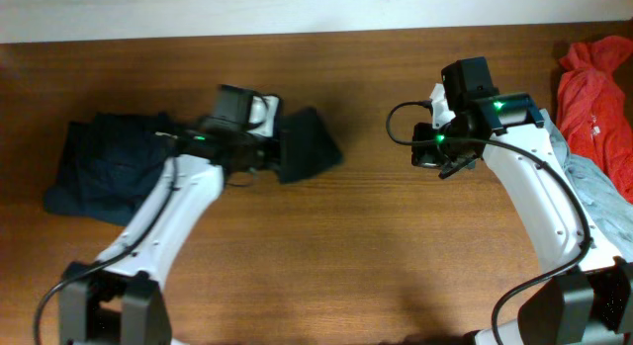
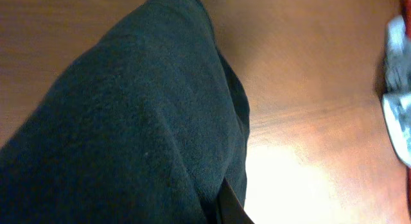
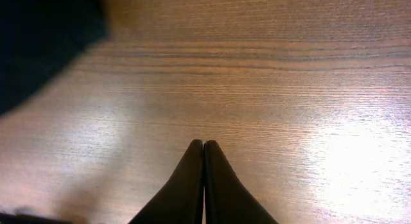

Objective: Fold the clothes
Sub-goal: 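Carry the folded shirt left with the left gripper onto the navy pile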

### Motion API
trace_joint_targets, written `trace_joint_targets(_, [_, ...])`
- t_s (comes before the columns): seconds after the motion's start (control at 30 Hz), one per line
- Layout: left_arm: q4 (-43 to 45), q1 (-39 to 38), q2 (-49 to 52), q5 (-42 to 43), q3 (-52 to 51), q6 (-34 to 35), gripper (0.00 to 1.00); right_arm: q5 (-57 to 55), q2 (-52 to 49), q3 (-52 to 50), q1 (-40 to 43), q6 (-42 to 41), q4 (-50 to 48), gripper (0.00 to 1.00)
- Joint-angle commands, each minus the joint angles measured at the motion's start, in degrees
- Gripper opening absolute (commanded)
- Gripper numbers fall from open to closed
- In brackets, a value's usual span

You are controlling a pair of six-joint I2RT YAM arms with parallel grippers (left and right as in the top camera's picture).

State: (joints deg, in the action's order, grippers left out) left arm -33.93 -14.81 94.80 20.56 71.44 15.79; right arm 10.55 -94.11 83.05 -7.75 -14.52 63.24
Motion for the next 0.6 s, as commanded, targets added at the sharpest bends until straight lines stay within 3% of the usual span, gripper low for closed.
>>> trace_joint_targets(0.0, [-1.18,7.1,-4.48,3.26,-0.04,-5.64,0.0,-0.72,0.96,0.68,0.0,0.59,0.52,0.04])
trace_joint_targets(0.3, [-11.65,23.54,-8.2,6.97,-0.04,-16.41,0.0,-0.72,0.96,0.68,0.0,0.57,0.63,0.04])
trace_joint_targets(0.57, [-11.78,37.46,-8.2,14.25,-0.04,-23.19,0.0,-0.68,0.96,0.68,0.0,0.52,0.9,0.04])
